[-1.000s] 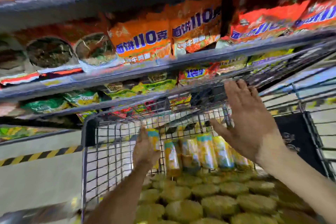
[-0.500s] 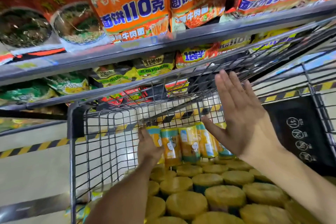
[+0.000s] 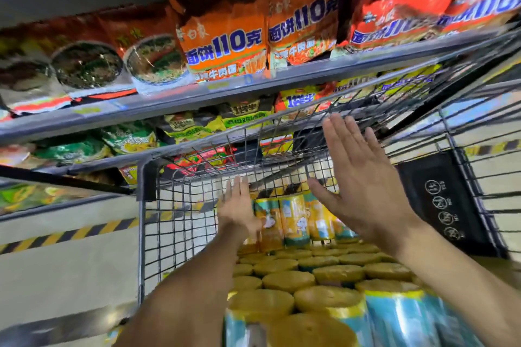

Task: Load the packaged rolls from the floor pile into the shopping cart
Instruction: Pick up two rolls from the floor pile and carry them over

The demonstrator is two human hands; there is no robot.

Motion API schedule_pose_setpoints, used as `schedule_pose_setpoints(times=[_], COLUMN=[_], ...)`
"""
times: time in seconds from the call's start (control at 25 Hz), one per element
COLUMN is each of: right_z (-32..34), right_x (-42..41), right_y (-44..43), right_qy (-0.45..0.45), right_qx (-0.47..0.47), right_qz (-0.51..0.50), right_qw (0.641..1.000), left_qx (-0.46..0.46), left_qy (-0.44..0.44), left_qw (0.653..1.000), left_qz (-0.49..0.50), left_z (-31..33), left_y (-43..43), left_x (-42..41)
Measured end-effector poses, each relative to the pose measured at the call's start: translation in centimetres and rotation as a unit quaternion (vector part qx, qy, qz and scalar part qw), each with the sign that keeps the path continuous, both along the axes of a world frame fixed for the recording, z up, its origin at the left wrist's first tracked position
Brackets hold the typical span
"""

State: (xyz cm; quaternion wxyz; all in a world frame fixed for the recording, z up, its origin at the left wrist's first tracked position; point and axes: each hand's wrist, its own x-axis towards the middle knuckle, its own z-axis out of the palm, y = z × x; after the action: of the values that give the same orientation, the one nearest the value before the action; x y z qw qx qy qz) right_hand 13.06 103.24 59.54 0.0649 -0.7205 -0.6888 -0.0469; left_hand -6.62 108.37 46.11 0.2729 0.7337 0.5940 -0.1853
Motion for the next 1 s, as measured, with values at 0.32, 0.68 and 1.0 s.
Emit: schedule_pose_setpoints(times=[0.32,0.68,1.0], right_z=[6.0,17.7,24.8], right_x=[0.1,-3.9,-19.7], right_y=[-2.3,-6.6,-16.1], right_qy=[0.005,0.035,0.075], right_qx=[-0.029,0.021,0.041], right_qz=[0.036,0.234,0.51], right_qw=[0.999,0.971,0.856], left_qx=[0.17,0.35,0.427], left_qy=[-0.081,-0.077,-0.039], left_qw=[0.982,0.925,0.815], left_qz=[0.003,0.125,0.39], left_z=[14.6,31.5,36.5], left_y=[-1.6,-13.0,-35.0], left_x=[1.1,-1.6,-14.6])
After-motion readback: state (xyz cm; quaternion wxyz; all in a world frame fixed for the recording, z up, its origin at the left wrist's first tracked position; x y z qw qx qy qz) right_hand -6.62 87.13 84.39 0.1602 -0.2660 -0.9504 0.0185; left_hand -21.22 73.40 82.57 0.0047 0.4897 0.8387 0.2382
